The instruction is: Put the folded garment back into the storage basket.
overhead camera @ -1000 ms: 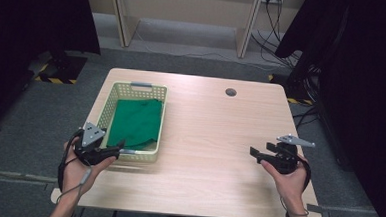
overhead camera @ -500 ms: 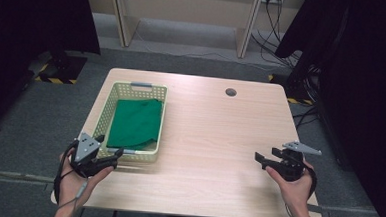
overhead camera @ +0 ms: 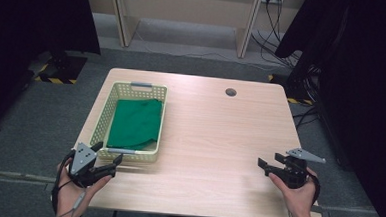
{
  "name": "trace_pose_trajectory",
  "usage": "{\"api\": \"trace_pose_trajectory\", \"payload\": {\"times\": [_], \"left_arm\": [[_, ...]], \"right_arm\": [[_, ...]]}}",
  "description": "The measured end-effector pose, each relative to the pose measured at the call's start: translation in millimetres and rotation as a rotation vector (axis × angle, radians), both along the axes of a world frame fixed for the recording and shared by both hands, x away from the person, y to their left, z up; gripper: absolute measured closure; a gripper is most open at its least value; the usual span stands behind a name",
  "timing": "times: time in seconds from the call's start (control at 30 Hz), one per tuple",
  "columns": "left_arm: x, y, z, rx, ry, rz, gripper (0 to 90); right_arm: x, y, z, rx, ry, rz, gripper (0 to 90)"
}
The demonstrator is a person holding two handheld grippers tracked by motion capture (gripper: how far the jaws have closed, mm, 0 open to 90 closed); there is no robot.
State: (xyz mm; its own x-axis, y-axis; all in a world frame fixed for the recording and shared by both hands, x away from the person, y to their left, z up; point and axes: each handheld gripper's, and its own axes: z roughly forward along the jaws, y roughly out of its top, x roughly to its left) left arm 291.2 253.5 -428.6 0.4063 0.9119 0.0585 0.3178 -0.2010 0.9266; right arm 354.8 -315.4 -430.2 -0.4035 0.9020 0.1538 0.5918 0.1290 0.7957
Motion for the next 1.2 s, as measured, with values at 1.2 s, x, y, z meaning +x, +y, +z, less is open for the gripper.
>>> {"api": "trace_pose_trajectory", "payload": {"times": [1.2], "left_arm": [[-18.3,-5.8,-36.7,-0.044,-0.041,-0.01,22.1]], "right_arm": [[-14.9,-11.7,-23.6,-0.006,0.008,-0.03,22.2]]}}
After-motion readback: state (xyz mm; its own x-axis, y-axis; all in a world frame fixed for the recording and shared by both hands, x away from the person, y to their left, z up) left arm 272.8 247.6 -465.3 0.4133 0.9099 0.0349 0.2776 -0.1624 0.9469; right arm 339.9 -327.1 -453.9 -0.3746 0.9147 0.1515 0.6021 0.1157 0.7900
